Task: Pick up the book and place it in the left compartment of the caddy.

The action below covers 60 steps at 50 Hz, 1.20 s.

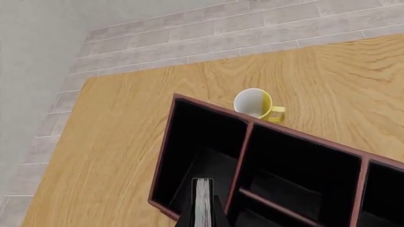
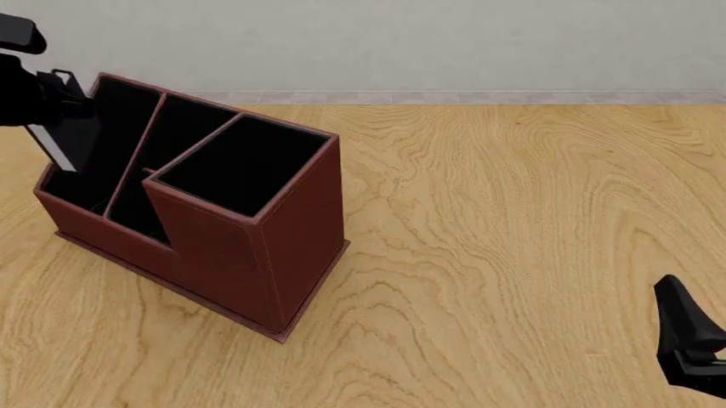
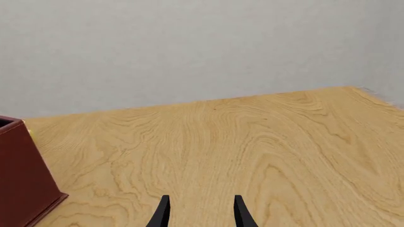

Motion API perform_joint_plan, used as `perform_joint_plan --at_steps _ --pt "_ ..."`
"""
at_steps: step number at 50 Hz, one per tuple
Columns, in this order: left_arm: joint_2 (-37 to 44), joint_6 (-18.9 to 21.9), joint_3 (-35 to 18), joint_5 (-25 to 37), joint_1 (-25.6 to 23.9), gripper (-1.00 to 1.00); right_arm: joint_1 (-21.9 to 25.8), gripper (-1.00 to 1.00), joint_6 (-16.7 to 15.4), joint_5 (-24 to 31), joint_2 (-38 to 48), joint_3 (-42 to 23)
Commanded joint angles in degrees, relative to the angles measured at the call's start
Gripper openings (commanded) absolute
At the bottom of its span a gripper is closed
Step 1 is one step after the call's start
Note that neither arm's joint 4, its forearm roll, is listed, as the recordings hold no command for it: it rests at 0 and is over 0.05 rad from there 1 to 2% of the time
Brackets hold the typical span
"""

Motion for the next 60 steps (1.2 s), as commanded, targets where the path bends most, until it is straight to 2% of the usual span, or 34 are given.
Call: perform_joint_plan --at_steps 1,60 --pt "1.1 0.8 -1.0 -1.5 0.1 -1.00 0.0 1.00 0.0 0.1 -0.1 0.0" --pt "5.7 1.2 4.0 -10.1 0.7 -1.00 -0.1 1.00 -0.2 0.1 0.0 0.0"
